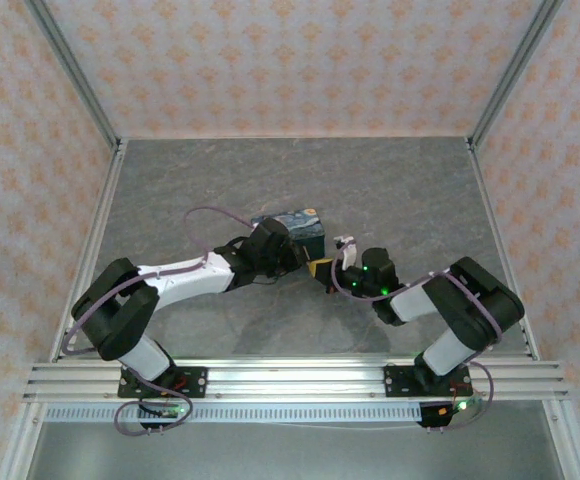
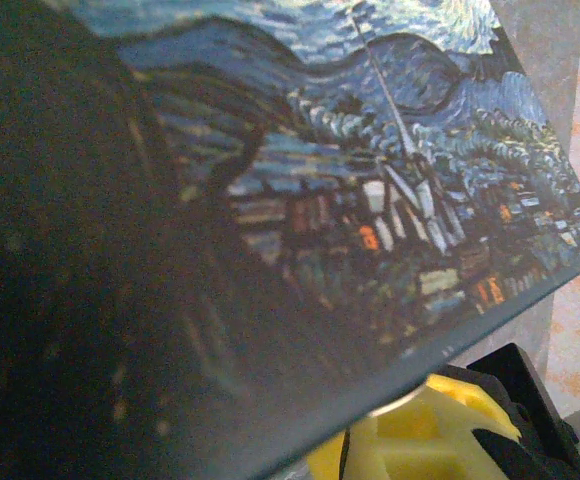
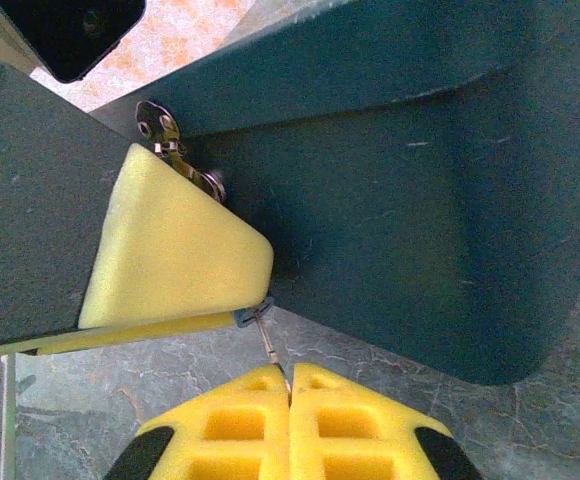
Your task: Unlock the padlock with the key
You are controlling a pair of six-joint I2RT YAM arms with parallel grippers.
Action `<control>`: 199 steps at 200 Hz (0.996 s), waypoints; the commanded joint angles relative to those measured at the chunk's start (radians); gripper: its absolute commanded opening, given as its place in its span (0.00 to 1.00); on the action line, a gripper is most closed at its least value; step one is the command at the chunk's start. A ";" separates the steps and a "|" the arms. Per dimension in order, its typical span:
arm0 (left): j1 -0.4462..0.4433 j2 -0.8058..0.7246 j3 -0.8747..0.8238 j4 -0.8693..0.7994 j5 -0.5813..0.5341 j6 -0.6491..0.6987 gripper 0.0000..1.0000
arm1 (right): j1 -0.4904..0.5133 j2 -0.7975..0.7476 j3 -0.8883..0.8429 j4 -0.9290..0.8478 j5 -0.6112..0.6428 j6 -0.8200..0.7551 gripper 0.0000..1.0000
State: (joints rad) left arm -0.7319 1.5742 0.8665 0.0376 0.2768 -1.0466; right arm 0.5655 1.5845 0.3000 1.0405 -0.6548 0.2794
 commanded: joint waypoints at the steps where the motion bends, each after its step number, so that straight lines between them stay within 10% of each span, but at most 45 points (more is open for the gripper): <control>1: -0.029 -0.042 0.044 0.001 0.091 0.032 0.25 | -0.008 0.005 0.060 0.093 0.004 -0.005 0.00; 199: -0.020 -0.033 0.048 0.009 0.145 0.035 0.25 | -0.053 0.025 0.097 0.066 -0.073 -0.036 0.00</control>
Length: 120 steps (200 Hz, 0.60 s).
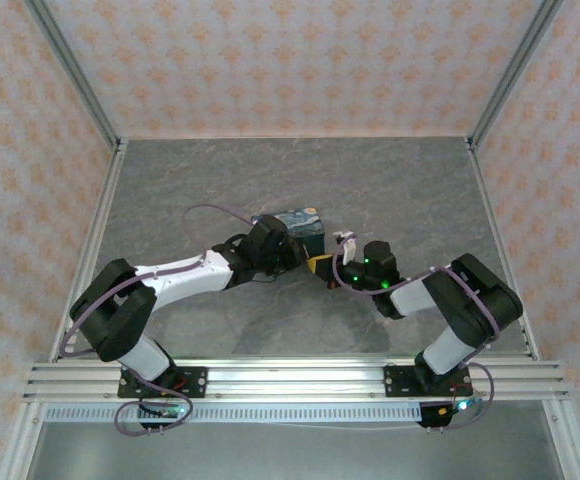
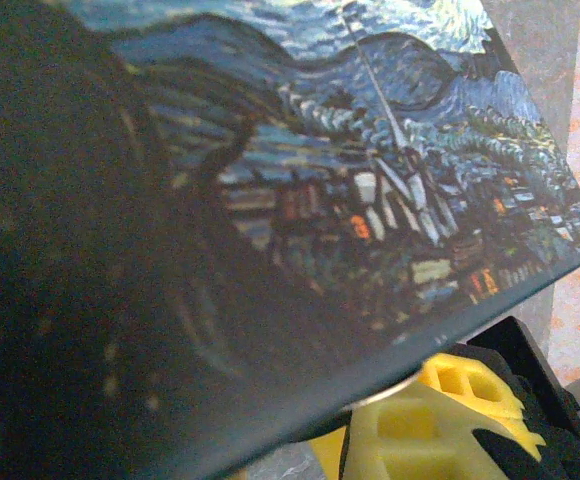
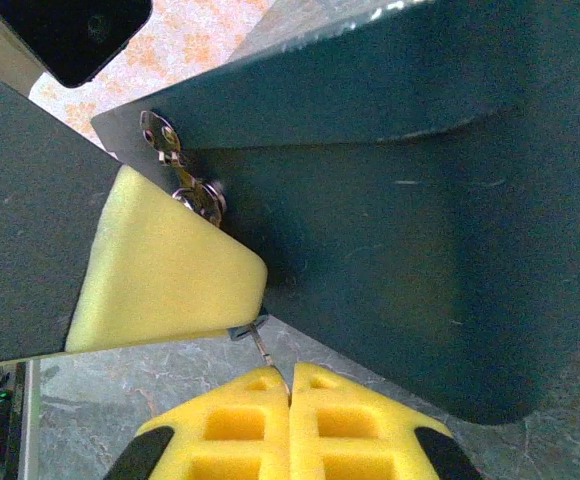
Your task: Unlock the padlock with the key
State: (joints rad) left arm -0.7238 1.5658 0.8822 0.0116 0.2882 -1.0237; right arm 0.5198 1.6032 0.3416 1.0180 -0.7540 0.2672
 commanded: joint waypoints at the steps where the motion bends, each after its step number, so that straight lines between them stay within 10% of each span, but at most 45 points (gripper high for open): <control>1: -0.028 -0.024 0.033 0.035 0.134 0.012 0.25 | -0.007 0.006 0.055 0.088 0.027 -0.024 0.00; 120: -0.034 0.028 0.037 0.068 0.144 -0.005 0.25 | -0.005 0.010 0.100 0.117 0.016 0.013 0.00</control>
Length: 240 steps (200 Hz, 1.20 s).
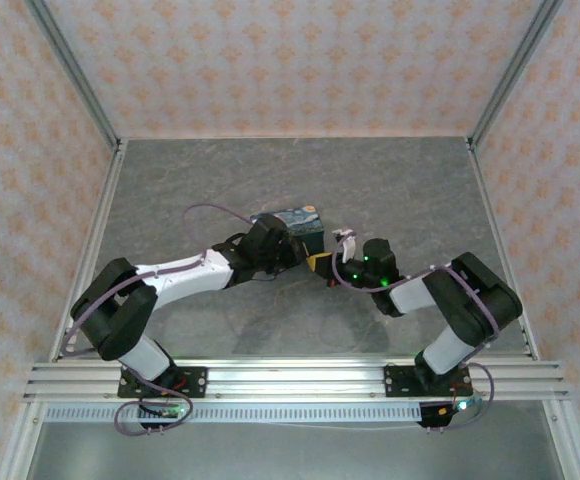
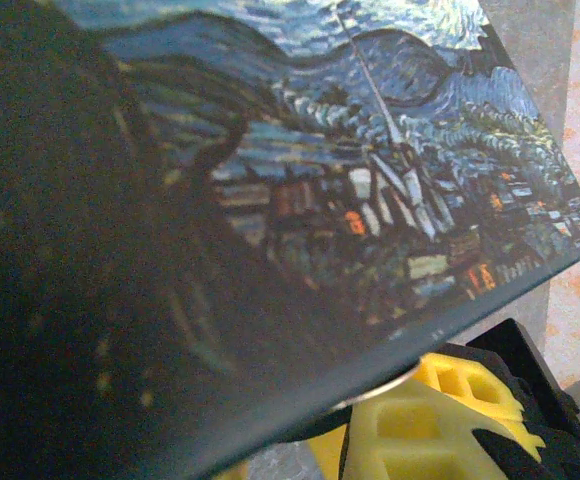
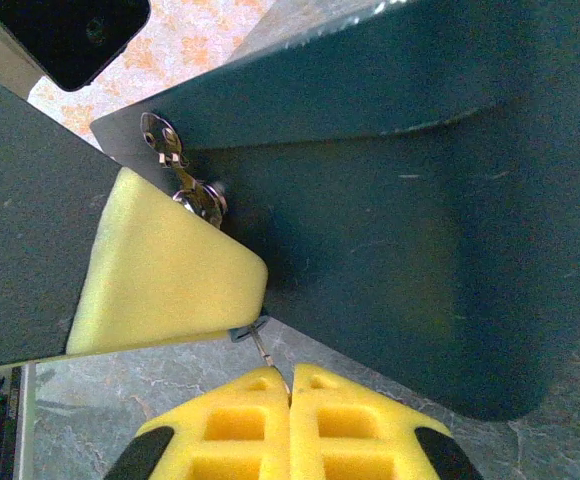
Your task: Unlock the padlock with the key
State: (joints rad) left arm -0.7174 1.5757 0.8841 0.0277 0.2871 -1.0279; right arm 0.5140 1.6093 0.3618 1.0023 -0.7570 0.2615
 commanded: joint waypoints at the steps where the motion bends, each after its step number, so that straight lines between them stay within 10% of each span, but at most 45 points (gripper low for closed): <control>1: -0.040 0.019 0.035 0.052 0.146 0.000 0.25 | 0.000 0.004 0.080 0.133 0.018 0.020 0.00; 240: -0.027 0.083 0.013 0.139 0.136 -0.020 0.28 | 0.019 -0.034 0.081 -0.083 0.074 0.111 0.00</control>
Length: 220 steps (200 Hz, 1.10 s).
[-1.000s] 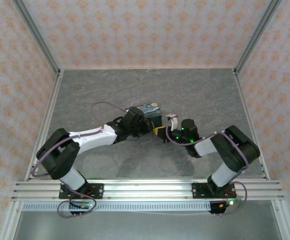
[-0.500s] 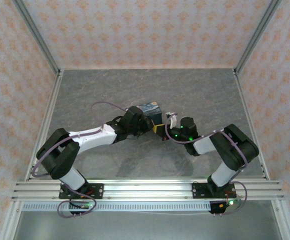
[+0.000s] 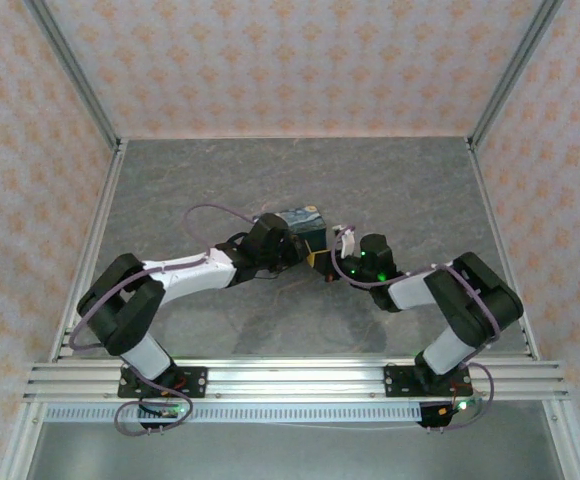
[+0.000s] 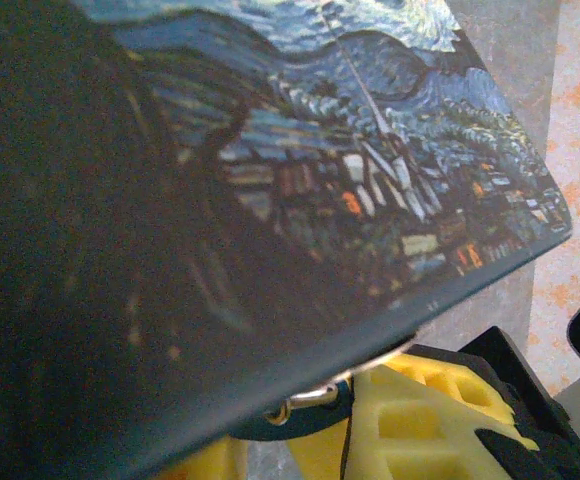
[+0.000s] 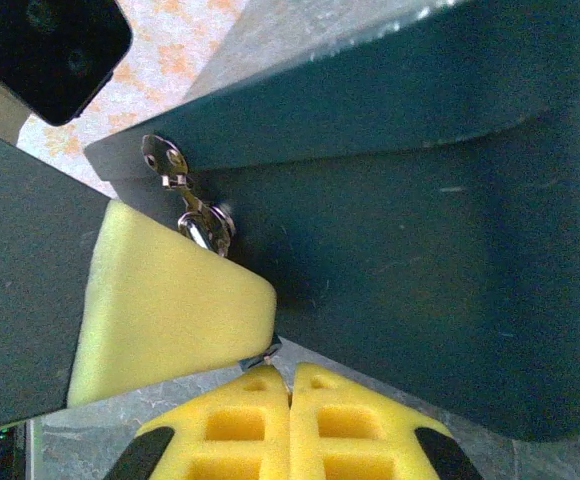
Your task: Unlock the padlock with the key
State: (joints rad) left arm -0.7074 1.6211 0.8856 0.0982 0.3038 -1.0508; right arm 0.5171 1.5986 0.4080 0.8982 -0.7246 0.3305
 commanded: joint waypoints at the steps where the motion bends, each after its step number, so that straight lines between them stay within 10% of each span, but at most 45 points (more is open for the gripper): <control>1: -0.037 0.038 0.012 0.070 0.120 0.002 0.29 | 0.015 -0.023 0.034 0.021 0.043 0.045 0.00; 89: -0.001 -0.062 -0.080 0.079 0.058 -0.011 0.61 | 0.044 0.004 0.073 -0.188 0.059 0.195 0.00; 220: 0.001 -0.162 -0.367 0.395 -0.088 -0.259 0.50 | 0.104 -0.097 0.082 -0.341 0.186 0.491 0.00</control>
State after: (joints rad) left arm -0.7059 1.4281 0.5316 0.3820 0.2493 -1.2606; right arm 0.6155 1.5337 0.4828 0.5842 -0.5735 0.7612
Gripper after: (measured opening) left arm 0.513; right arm 0.043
